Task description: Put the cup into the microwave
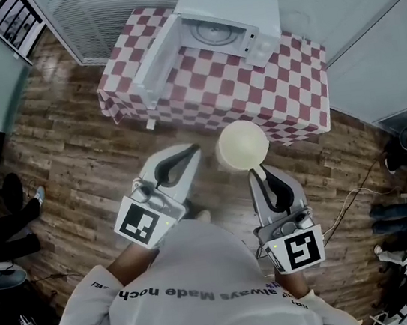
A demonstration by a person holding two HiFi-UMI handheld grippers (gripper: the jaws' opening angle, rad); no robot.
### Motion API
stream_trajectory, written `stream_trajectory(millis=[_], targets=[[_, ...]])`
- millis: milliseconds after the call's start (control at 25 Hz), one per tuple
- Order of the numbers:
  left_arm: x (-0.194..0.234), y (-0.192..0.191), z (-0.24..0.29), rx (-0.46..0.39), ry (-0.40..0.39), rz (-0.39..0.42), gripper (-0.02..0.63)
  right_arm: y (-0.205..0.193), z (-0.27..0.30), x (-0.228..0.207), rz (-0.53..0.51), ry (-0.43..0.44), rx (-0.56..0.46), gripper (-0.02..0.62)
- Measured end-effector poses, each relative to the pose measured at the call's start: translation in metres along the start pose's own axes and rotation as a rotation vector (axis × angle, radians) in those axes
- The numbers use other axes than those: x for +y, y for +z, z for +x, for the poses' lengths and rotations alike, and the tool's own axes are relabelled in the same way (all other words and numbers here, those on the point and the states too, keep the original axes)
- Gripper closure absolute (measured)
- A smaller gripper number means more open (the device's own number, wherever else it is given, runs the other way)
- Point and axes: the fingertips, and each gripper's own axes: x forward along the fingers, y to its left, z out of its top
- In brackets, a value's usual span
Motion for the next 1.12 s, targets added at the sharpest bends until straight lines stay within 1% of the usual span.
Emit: stream_trajectory(millis=[240, 680, 840, 1120], targets=[[0.056, 0.003, 0.015, -0.006, -0.011, 0.000, 0.601, 0.010, 0.058, -0.009, -0.001, -0.004, 0.008, 0.552], [0.162, 0.011, 0.021, -0.014, -0.033, 0.001, 0.602, 0.032, 0.164, -0.006, -0.007, -0.021, 0.007, 0.552], [0.181, 0.007, 0.020, -0.016, -0.036, -0.002, 0.603, 0.031, 0.186, -0.003, -0.010, -0.021, 0.014, 0.552], [0.198, 0.006, 0.024, -0.015, -0.041, -0.027, 0.603, 0.035, 0.204, -0.010, -0.005, -0.035, 0.013, 0.552]])
